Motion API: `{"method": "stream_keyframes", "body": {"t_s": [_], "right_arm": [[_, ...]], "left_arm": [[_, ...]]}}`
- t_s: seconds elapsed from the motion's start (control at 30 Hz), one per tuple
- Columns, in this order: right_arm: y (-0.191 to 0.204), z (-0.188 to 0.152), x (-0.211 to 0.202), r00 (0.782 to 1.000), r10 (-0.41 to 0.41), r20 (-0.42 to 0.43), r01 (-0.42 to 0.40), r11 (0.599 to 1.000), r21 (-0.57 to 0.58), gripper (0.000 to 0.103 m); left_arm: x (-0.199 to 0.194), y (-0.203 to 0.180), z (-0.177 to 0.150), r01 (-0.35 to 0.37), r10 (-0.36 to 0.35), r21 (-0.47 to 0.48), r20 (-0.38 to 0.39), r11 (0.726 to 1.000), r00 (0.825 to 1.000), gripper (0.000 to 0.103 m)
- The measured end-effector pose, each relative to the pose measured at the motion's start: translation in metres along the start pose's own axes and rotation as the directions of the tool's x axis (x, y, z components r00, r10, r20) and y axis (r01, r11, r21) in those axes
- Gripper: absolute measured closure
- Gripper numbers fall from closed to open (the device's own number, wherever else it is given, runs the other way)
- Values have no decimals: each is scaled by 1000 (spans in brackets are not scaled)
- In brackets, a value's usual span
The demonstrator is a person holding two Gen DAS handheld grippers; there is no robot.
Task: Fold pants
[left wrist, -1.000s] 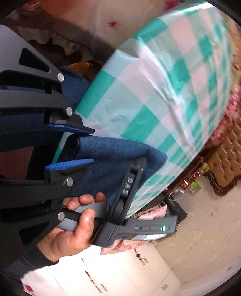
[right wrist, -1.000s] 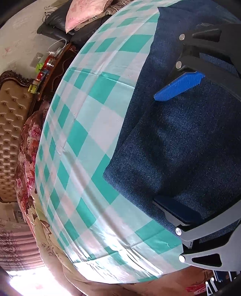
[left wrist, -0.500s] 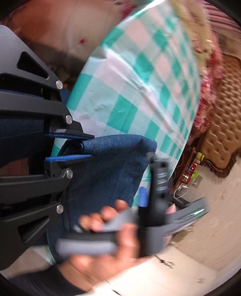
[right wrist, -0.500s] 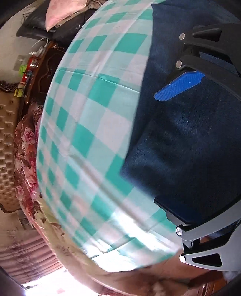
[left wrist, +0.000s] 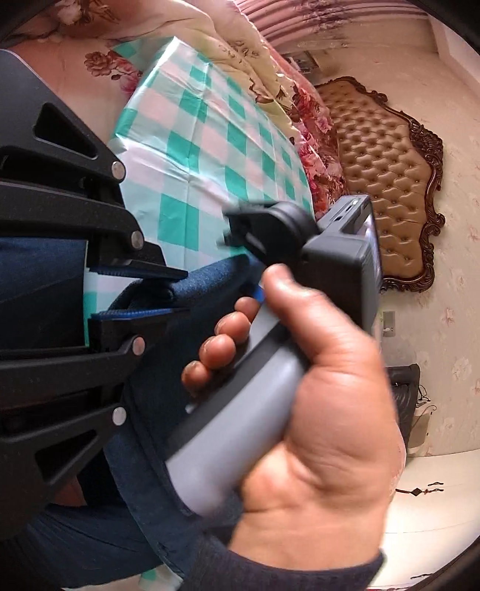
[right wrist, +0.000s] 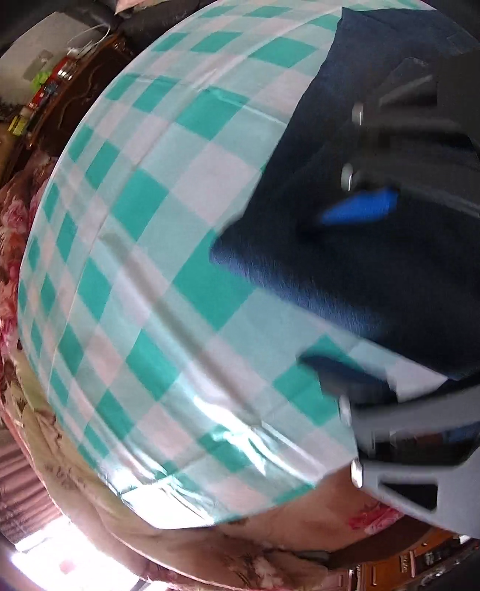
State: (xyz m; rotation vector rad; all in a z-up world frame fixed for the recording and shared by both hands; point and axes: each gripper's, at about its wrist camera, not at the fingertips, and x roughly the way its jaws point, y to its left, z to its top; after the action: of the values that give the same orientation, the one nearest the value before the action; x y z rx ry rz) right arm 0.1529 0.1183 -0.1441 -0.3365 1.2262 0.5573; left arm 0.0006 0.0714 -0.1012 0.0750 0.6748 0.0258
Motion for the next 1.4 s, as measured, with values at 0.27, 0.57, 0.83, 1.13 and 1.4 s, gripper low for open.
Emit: {"method": "stream_keyframes", "body": {"t_s": [0.27,0.57,0.83,1.13,1.4], "right_arm": [[-33,-10,-15,991,121,61,-127,987,100,86],[-57,-20,-46,970,203,134,-221,966,138,87],[-148,-65,-133,905,266,333,-348,912,218,88],[-283,-169,-171,886,176,430,-360,846,394,88],[-352,-239,-142,900,145,411,-358,784,507,88]], "left_arm": [[9,21,-7,97,-101,-217,-10,971,995,33],[28,-21,-2,-28,21,-174,-42,984,999,89],[-16,-101,34,-59,40,103,176,993,984,92],[-25,-232,47,69,-163,357,242,931,956,92],[8,-325,17,119,-243,548,158,828,957,92]]}}
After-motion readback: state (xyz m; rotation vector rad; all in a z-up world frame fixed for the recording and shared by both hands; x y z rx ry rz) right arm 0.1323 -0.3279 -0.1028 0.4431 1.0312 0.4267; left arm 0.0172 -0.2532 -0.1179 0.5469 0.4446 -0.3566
